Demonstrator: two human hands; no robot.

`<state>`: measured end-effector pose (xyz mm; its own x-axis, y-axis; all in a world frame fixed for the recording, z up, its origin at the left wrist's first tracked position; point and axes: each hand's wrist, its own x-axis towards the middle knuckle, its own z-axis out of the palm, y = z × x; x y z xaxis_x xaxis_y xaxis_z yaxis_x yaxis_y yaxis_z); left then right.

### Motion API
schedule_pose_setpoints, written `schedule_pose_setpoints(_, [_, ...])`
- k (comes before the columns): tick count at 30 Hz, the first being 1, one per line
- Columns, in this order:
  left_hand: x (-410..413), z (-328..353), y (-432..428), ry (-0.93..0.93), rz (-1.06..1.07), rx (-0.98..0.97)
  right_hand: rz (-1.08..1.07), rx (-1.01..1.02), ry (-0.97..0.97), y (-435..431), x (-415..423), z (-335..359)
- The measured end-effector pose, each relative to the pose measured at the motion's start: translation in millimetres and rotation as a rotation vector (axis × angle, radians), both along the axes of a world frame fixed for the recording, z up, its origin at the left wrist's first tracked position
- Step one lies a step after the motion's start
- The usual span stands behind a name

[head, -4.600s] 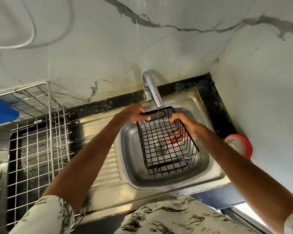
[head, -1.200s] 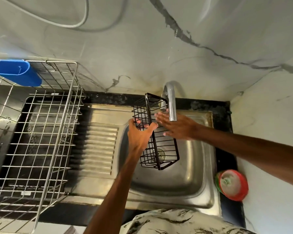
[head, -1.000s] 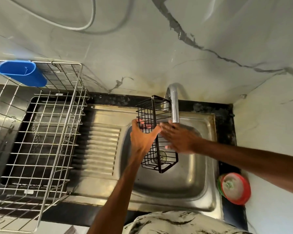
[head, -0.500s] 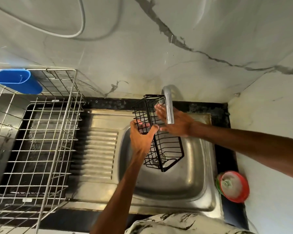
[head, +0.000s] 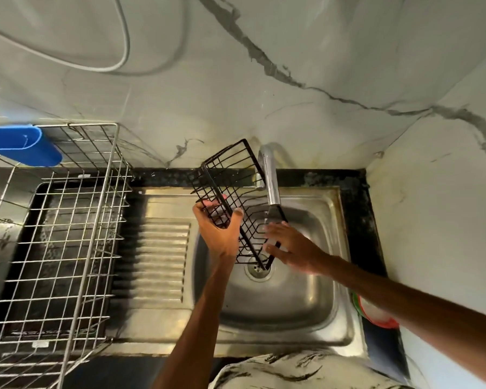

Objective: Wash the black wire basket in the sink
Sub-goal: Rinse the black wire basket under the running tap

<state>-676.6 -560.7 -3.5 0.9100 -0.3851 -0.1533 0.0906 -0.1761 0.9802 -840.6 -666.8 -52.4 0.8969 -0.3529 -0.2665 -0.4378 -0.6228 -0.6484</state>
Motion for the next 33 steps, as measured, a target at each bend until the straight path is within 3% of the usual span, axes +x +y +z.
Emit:
schedule_pose_setpoints(3, [-12,4,1,0.008,0.021,-0.01,-0.541,-0.048,-0.236,14,4,0])
schedule_pose_setpoints(5, [-21,9,4,0.032,0.029,-0.016,-0.848,0.019,-0.245,18,11,-9])
schedule_pose_setpoints(8, [-30,13,10,0.144,0.033,0.015,-1.049,0.664,-0.081,18,32,-16])
schedule_pose_setpoints(10, [-32,17,16,0.212,-0.032,0.077,-1.058,0.888,-0.117,22,43,-9])
schedule_pose_setpoints(14, [-28,22,30,0.212,-0.203,0.179,-0.99,0.869,-0.133,21,47,-6])
schedule_pose_setpoints(17, [-16,26,51,0.198,-0.296,0.116,-0.94,0.88,-0.107,12,45,-10])
schedule_pose_setpoints(19, [1,29,67,0.243,-0.275,0.073,-0.887,0.884,-0.093,6,40,-11])
schedule_pose_setpoints(22, [42,43,77,0.474,-0.122,-0.007,-0.801,0.887,-0.089,0,30,-12])
schedule_pose_setpoints(24, [69,59,70,0.518,-0.164,0.057,-0.76,0.88,-0.074,-2,27,-8])
schedule_pose_setpoints(28, [92,91,47,0.412,-0.458,0.243,-0.62,0.923,-0.06,-2,34,-4])
schedule_pose_setpoints(33, [96,101,30,0.434,-0.597,0.43,-0.672,0.925,-0.031,-11,50,-7])
